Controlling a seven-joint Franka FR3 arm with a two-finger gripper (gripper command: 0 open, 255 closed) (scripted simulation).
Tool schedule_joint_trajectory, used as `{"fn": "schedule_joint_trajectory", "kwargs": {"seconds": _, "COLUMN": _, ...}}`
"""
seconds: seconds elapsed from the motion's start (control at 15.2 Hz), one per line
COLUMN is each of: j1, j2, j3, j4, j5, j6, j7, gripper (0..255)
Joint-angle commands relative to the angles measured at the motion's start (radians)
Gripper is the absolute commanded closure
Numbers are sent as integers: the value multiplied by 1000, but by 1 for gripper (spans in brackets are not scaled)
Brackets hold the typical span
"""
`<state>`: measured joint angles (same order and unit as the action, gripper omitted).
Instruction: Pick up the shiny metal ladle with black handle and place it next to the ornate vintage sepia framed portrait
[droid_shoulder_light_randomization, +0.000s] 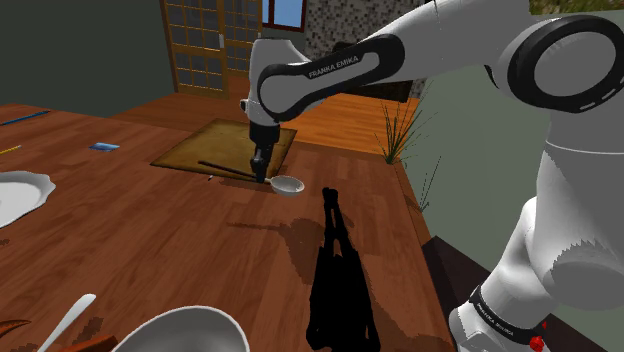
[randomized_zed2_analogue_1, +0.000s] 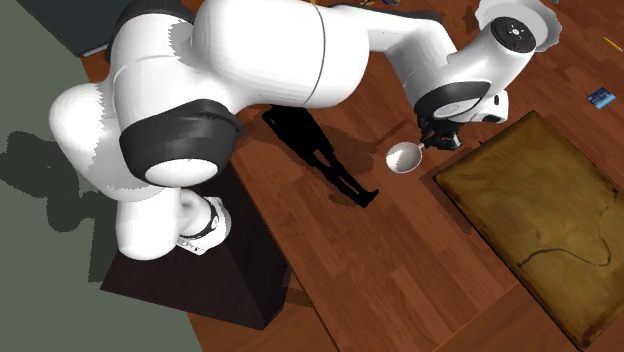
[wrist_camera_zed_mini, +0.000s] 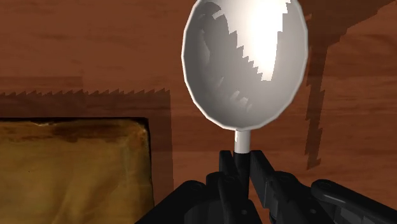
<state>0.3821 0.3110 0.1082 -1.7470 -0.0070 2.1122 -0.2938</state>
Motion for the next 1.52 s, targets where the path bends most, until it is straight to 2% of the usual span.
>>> {"fn": "schedule_joint_trajectory", "kwargs": {"seconds": 0.0, "j1": 0, "j2": 7, "j3": -1, "j4": -16, "j5": -1, "j6": 24, "j7": -1, "gripper": 255}}
{"fn": "schedule_joint_trajectory", "kwargs": {"seconds": 0.59, "j1": 2, "j2": 58, "j3": -3, "j4": -67, "j5": -7, "j6": 126, "j7": 1, "gripper": 255}}
{"fn": "schedule_joint_trajectory", "kwargs": {"seconds": 1.06, "j1": 1, "j2": 58, "j3": -3, "j4": -67, "j5": -7, "j6": 126, "j7": 1, "gripper": 255}}
{"fn": "schedule_joint_trajectory", "kwargs": {"seconds": 1.12, "j1": 2, "j2": 58, "j3": -3, "j4": -67, "j5": -7, "j6": 126, "j7": 1, "gripper": 0}}
{"fn": "schedule_joint_trajectory", "kwargs": {"seconds": 1.45, "j1": 1, "j2": 58, "j3": -3, "j4": -67, "j5": -7, "j6": 126, "j7": 1, "gripper": 0}}
